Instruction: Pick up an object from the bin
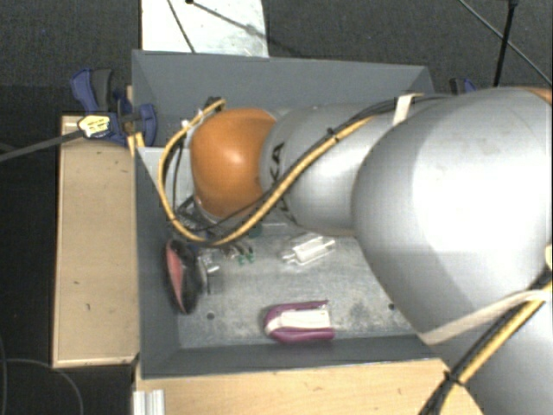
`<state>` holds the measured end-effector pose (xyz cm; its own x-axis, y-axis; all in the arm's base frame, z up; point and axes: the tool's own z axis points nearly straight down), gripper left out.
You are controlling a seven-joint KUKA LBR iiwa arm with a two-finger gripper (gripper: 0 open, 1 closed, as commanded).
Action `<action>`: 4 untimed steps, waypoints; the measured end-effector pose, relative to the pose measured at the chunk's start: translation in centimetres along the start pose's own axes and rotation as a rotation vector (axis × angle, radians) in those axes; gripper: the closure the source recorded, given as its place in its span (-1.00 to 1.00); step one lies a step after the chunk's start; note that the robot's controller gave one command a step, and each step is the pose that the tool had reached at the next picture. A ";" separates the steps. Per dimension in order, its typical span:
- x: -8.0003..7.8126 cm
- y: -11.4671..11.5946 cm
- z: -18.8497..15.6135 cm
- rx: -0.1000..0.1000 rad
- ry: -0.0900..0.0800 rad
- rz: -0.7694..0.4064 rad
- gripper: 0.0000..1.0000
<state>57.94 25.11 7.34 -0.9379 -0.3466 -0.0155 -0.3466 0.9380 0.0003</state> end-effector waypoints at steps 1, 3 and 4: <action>-0.2 -0.4 -0.4 0.005 -0.006 0.006 1.00; 0.2 -0.4 0.0 0.007 0.009 0.006 1.00; 1.0 -1.1 -15.6 0.000 0.002 0.024 1.00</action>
Offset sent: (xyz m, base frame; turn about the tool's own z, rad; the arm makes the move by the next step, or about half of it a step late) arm 0.0000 0.0000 0.0000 0.0000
